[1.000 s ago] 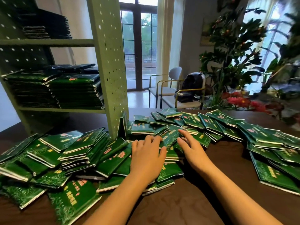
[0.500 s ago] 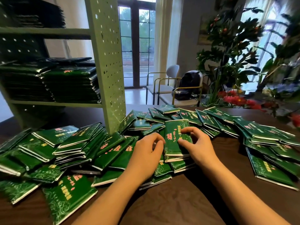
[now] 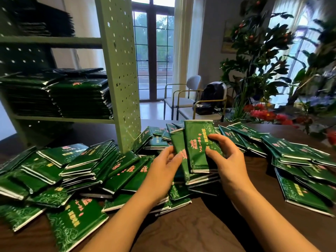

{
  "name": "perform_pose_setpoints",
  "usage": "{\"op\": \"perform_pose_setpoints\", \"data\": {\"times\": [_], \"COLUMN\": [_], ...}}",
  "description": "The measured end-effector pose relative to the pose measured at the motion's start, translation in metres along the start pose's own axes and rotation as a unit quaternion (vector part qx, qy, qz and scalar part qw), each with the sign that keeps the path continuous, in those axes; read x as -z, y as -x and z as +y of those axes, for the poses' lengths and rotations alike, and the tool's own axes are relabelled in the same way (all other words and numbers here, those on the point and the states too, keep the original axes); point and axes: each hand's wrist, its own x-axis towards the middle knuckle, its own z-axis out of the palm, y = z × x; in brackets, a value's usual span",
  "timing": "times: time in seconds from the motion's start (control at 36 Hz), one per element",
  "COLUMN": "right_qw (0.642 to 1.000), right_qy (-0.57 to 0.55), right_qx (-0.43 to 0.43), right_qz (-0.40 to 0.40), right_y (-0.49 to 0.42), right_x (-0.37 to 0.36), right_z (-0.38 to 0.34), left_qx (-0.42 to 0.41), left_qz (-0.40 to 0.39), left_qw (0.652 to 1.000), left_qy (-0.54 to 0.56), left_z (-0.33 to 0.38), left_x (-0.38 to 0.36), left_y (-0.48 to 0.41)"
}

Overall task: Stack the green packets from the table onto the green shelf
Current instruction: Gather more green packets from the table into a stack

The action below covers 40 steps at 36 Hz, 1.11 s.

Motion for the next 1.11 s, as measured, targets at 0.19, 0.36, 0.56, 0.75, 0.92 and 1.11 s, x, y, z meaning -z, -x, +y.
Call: {"op": "perform_pose_setpoints", "data": {"times": [0.19, 0.36, 0.56, 0.75, 0.92, 1.11], "right_qw": [0.996, 0.974, 0.952, 0.860, 0.774, 0.773], "right_qy": [0.046, 0.185, 0.235, 0.466, 0.534, 0.522], "right_qx": [0.043, 0.080, 0.092, 0.126, 0.057, 0.025], "right_qz": [-0.057, -0.100, -0.174, -0.165, -0.336, -0.360], "right_y": [0.010, 0.017, 0.026, 0.008, 0.007, 0.004], "right_x": [-0.008, -0.014, -0.023, 0.002, 0.013, 0.017], "right_z": [-0.003, 0.003, 0.002, -0.006, -0.018, -0.002], "left_qx": [0.042, 0.098, 0.059, 0.089, 0.091, 0.129], "left_qz": [0.066, 0.106, 0.106, 0.170, 0.219, 0.192], "left_qw": [0.994, 0.967, 0.980, 0.959, 0.948, 0.945], "left_qy": [0.077, 0.212, 0.155, 0.207, 0.214, 0.232], "left_z": [-0.004, -0.010, -0.007, -0.004, 0.002, -0.001], "left_x": [0.004, 0.004, 0.005, 0.013, 0.024, 0.026], "left_y": [-0.006, -0.008, -0.006, -0.010, -0.008, -0.009]}}
